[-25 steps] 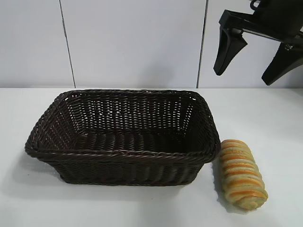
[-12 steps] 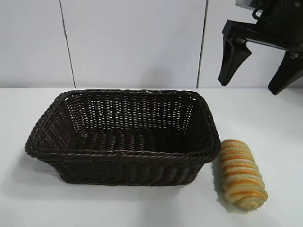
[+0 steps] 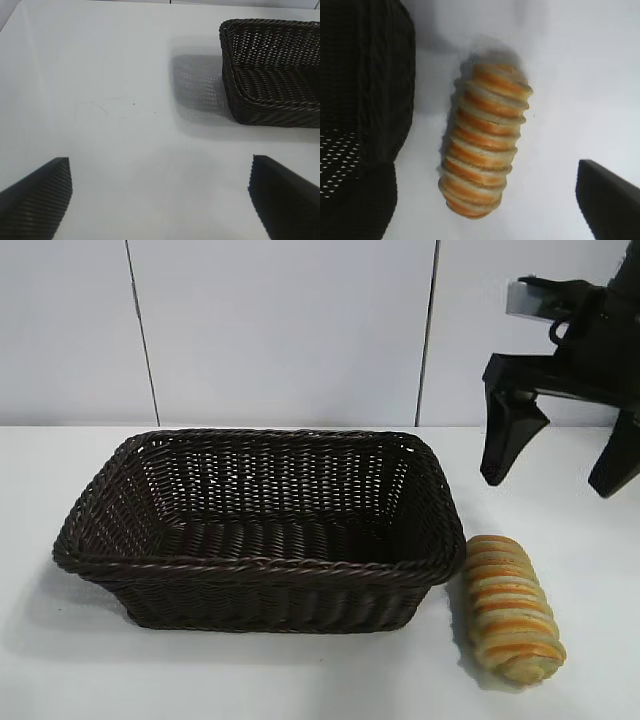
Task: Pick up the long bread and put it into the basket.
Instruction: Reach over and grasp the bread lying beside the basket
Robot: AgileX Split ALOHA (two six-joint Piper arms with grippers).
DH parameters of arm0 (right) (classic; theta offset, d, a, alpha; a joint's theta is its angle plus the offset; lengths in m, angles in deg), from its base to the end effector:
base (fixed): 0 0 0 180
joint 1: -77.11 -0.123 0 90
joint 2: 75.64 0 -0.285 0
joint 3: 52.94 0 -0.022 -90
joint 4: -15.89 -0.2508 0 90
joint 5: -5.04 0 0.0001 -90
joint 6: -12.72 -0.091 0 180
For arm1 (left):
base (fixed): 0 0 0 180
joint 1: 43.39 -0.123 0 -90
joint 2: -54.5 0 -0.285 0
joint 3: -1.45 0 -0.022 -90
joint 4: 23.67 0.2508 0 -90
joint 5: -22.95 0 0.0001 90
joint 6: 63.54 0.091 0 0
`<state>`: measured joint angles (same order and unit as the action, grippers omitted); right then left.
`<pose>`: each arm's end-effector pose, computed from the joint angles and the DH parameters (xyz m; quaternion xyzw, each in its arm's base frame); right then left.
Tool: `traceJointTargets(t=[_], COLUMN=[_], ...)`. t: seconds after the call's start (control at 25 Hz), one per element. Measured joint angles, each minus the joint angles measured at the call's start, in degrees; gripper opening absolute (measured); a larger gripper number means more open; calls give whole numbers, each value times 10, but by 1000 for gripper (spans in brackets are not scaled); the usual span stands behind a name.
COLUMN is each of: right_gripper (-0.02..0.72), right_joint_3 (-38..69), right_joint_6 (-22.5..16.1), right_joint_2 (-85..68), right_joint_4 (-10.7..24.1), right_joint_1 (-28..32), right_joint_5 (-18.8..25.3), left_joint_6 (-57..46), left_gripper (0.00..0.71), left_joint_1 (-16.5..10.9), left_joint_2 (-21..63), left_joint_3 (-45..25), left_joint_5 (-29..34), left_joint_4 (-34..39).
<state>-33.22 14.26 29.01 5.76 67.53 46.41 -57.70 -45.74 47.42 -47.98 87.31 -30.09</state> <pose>0.3082 0.0628 0.1879 -0.0375 0.9894 0.0746 0.1187 -0.0076 -0.0095 0.2685 0.0303 0.8679 -0.0205 0.4954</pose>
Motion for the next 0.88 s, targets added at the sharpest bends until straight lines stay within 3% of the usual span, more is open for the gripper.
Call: traceJointTargets(t=[0.4,0.8,0.88], right_gripper=[695,694,652], right_joint_3=[74,78,78], right_joint_6=[-5,-4,-4], right_joint_2=[0,49,55], right_joint_4=[-13,-40,-41], right_joint_1=[0,0,0], right_joint_5=[-132,-174,-177], left_joint_6=[0,0,0], left_gripper=[694,694,694], left_joint_1=[0,0,0], left_joint_2=[0,0,0], left_joint_3=[0,0,0], left_joint_5=[0,0,0], left_joint_4=[1,1,1])
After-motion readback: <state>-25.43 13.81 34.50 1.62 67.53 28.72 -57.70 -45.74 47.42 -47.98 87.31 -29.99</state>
